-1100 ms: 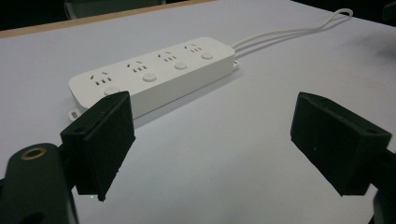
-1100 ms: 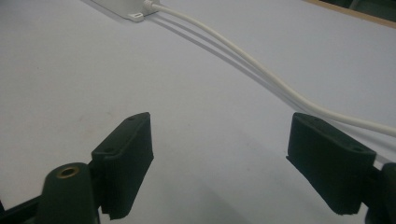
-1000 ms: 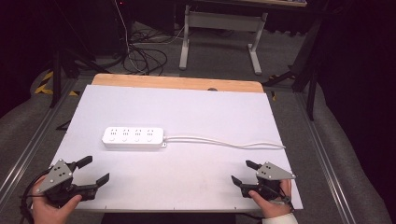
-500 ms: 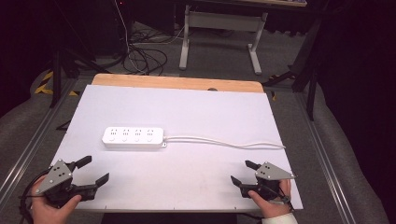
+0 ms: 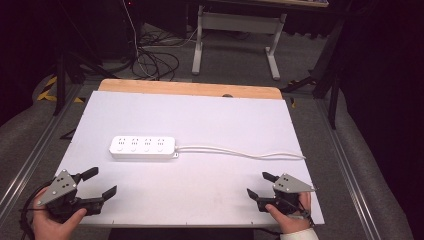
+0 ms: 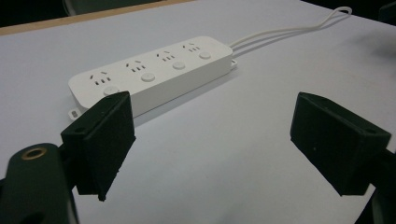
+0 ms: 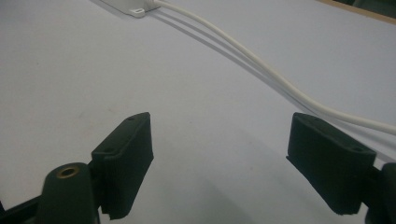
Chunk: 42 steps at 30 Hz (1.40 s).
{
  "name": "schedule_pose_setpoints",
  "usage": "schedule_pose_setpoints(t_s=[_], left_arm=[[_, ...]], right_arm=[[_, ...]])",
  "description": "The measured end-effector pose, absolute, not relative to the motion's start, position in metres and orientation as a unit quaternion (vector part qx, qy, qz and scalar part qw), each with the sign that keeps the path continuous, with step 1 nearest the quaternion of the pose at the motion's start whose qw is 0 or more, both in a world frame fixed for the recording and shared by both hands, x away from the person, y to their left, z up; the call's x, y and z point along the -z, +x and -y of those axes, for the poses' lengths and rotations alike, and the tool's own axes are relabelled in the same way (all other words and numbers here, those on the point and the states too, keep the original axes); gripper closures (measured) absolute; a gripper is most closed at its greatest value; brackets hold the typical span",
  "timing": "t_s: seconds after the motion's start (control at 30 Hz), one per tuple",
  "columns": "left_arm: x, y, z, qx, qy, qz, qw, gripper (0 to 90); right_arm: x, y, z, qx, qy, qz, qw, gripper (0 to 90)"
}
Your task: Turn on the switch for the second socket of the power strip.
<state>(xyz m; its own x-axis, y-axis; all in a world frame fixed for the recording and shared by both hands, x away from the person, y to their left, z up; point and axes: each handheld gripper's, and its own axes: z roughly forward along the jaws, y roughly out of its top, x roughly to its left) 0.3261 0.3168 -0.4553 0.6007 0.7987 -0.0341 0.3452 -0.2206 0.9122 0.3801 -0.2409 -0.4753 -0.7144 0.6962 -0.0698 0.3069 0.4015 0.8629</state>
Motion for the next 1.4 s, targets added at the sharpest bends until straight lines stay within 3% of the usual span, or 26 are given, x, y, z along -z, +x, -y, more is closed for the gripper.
schedule_pose_setpoints(t_s=[0.7,1.4], left_arm=[[0.429,0.346,-0.312,-0.187,0.758,-0.388,0.489,18.8],[0.403,0.378,-0.294,-0.194,0.772,-0.368,0.48,18.2]], right_arm=[[0.477,0.381,0.242,-0.449,0.312,-0.81,0.214,23.2],[0.478,0.381,0.241,-0.445,0.308,-0.813,0.212,23.6]])
